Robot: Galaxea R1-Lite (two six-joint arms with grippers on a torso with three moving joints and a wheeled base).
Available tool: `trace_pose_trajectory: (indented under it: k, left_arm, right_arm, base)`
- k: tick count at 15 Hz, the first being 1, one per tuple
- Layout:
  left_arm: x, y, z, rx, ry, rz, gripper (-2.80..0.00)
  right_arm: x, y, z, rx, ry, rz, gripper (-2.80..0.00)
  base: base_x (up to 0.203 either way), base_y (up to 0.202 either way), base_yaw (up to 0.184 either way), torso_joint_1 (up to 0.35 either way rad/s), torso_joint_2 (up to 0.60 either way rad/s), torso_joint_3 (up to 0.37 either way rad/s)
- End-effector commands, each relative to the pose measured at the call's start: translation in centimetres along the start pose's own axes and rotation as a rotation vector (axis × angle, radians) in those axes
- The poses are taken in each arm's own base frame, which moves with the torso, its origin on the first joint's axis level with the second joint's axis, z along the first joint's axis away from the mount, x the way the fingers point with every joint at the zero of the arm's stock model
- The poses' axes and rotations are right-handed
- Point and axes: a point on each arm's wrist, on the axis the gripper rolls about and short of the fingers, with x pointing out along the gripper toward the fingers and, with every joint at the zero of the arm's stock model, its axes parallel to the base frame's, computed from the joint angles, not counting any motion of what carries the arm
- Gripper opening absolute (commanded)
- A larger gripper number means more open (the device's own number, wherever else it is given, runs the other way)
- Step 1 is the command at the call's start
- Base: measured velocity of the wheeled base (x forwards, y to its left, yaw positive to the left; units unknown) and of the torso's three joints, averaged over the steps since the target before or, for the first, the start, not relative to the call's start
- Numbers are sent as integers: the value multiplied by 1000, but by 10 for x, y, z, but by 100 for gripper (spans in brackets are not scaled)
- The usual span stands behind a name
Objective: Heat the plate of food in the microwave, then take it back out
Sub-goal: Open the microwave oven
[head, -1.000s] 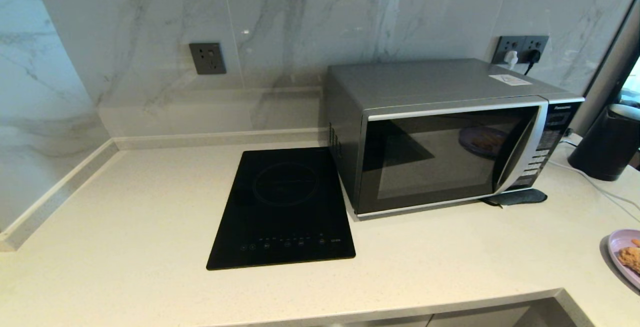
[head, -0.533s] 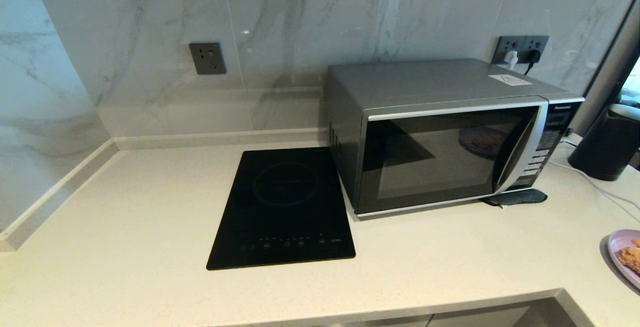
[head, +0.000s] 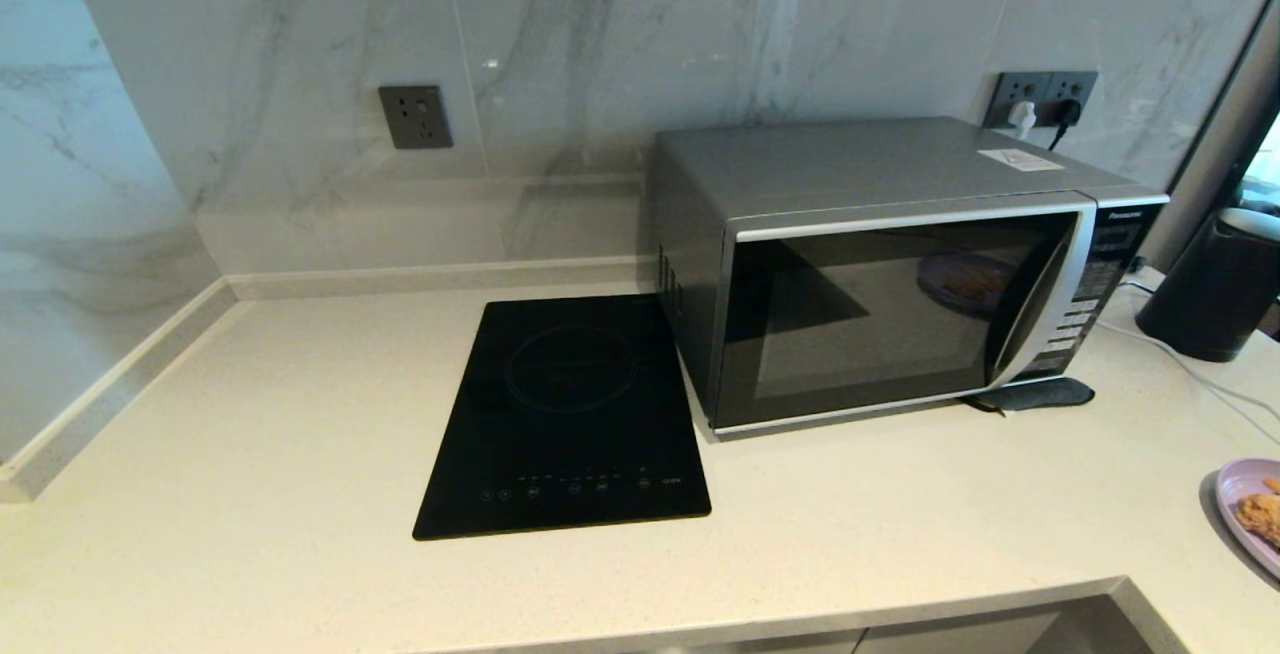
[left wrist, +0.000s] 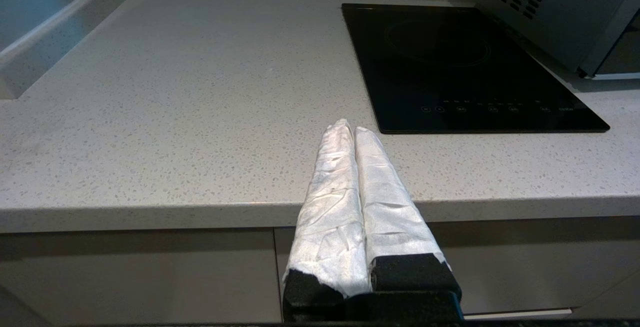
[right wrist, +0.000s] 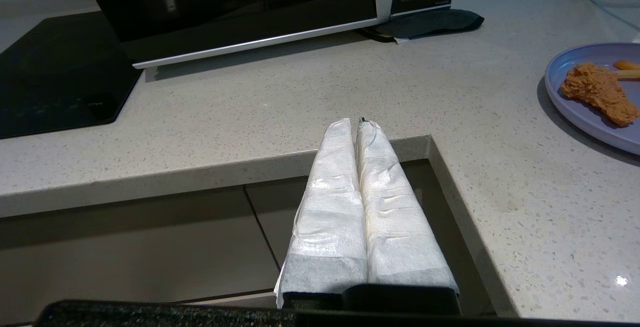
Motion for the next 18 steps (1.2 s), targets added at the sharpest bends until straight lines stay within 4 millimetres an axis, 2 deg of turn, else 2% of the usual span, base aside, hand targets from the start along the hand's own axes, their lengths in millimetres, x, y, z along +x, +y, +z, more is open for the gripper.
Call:
trace_pose_trajectory:
  k: [1,4,6,8,11,13,16,18]
  left_arm:
    - [0,0,0,0,0,1,-280]
    - [0,0,0,0,0,1,-280]
    - [0,0,0,-1,0,1,-280]
    - [0,0,0,0,0,1,-280]
    - [0,0,0,0,0,1,-280]
    - [0,0,0,-1,0,1,-280]
    - [0,0,0,0,0,1,-280]
    - [0,0,0,-1,0,1,-280]
  right_arm:
    - [0,0,0,1,3,-3,-280]
    - [-1,1,6,0,-4,-7,-280]
    - [1,5,35,8,-1,-27,-280]
    - [10,11,78,31,0,-57,-280]
    - [40,20,128,37,40,-90,-280]
    - [67,25,157,20,68,-114,-280]
    - [109,28,180,-76,98,-209,-280]
    - [135,28,184,-164,104,-319,-280]
  base:
    - [0,0,0,0,0,0]
    - [0,0,0,0,0,0]
    - [0,0,0,0,0,0]
    - [0,0,0,0,0,0]
    - [0,0,0,0,0,0]
    - [0,0,0,0,0,0]
    - [0,0,0,0,0,0]
    - [0,0,0,0,0,0]
